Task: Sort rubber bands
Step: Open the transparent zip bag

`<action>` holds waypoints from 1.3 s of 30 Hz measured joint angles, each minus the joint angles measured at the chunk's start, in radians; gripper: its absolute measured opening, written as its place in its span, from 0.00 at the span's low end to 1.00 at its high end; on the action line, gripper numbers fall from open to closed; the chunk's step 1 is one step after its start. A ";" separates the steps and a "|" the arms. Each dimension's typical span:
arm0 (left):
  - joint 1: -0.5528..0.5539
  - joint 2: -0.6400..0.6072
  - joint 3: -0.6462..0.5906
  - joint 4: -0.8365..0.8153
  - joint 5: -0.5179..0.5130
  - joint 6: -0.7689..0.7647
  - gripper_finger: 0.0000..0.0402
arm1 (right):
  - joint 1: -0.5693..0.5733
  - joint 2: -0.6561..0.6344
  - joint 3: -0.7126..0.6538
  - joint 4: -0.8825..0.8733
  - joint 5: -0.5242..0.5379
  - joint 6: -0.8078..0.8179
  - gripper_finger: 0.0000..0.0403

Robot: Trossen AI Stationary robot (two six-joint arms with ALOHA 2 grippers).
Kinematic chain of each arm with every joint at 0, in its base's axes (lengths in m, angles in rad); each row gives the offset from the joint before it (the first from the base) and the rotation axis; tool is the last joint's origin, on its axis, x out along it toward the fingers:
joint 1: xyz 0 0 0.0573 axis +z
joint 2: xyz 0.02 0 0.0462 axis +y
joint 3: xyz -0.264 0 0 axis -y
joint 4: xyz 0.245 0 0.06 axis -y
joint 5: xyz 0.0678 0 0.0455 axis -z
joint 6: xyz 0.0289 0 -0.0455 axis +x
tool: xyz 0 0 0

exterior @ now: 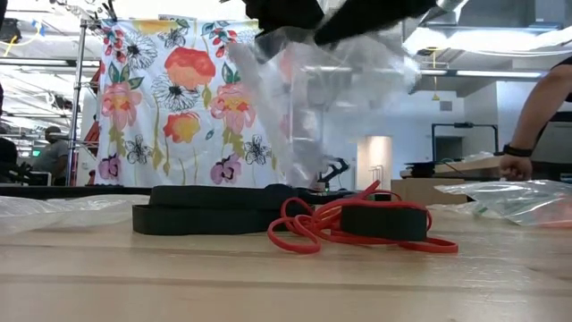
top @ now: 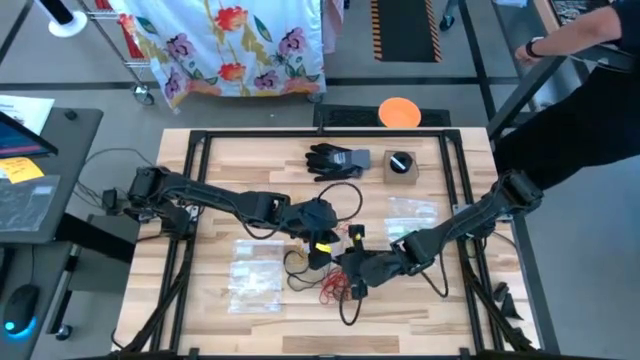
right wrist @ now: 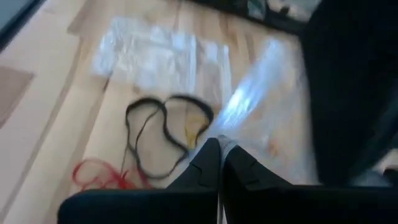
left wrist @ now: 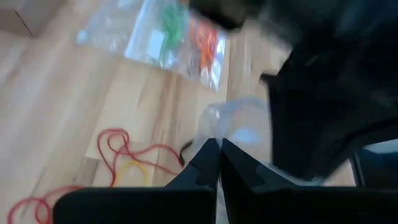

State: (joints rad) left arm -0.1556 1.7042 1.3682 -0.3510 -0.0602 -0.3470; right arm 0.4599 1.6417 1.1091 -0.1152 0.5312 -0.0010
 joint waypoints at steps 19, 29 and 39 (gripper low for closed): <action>-0.003 0.018 0.000 0.001 -0.015 -0.010 0.00 | -0.036 -0.007 0.000 -0.145 -0.157 0.112 0.17; 0.010 0.012 0.000 -0.032 -0.035 -0.016 0.00 | -0.057 -0.123 0.000 -0.221 -0.135 0.109 0.51; 0.047 -0.030 0.000 -0.177 -0.185 -0.013 0.00 | 0.011 -0.324 -0.003 -0.452 -0.022 0.208 0.54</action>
State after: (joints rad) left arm -0.1087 1.6742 1.3678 -0.5276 -0.2448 -0.3603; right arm 0.4712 1.3180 1.1063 -0.5668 0.5096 0.2068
